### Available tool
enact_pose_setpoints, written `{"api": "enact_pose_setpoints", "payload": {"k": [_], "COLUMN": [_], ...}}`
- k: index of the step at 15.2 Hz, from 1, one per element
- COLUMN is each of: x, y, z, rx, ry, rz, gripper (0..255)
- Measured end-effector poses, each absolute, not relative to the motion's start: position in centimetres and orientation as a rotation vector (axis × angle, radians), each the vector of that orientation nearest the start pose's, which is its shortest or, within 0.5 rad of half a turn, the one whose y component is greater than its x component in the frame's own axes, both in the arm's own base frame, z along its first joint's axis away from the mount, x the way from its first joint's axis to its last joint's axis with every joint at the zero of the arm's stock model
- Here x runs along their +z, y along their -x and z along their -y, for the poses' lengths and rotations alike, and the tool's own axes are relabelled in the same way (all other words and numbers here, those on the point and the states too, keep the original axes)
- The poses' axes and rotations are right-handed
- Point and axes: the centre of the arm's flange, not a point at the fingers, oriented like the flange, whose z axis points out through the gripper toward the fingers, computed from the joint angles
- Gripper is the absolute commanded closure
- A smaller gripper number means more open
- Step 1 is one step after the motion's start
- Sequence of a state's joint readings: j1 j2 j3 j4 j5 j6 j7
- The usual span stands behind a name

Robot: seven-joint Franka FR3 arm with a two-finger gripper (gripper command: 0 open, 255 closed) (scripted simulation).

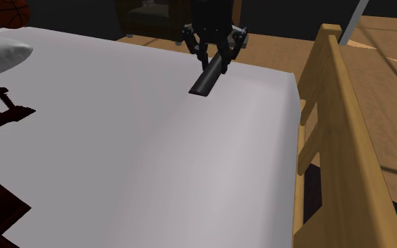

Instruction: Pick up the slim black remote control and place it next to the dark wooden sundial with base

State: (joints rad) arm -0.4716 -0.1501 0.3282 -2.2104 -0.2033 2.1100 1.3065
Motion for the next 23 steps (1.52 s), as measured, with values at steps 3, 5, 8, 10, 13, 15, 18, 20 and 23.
{"api": "enact_pose_setpoints", "payload": {"k": [3, 5, 8, 10, 13, 15, 18, 20, 23], "x": [46.1, 47.2, 48.8, 49.8, 51.4, 52.5, 54.1, 55.0, 56.6], "y": [-49.9, -50.0, -50.1, -50.0, -50.0, -50.0, -50.0, -50.0, -49.9], "z": [7.7, 7.8, 7.8, 7.8, 7.9, 7.8, 7.8, 7.9, 7.8], "rx": [-0.258, -0.258, -0.258, -0.258, -0.258, -0.258, -0.258, -0.258, -0.258], "ry": [2.574, 2.574, 2.574, 2.574, 2.574, 2.574, 2.574, 2.574, 2.574], "rz": [-2.062, -2.062, -2.062, -2.062, -2.062, -2.062, -2.062, -2.062, -2.062], "gripper": [255, 255, 255, 255, 255, 255, 255, 255, 255]}}
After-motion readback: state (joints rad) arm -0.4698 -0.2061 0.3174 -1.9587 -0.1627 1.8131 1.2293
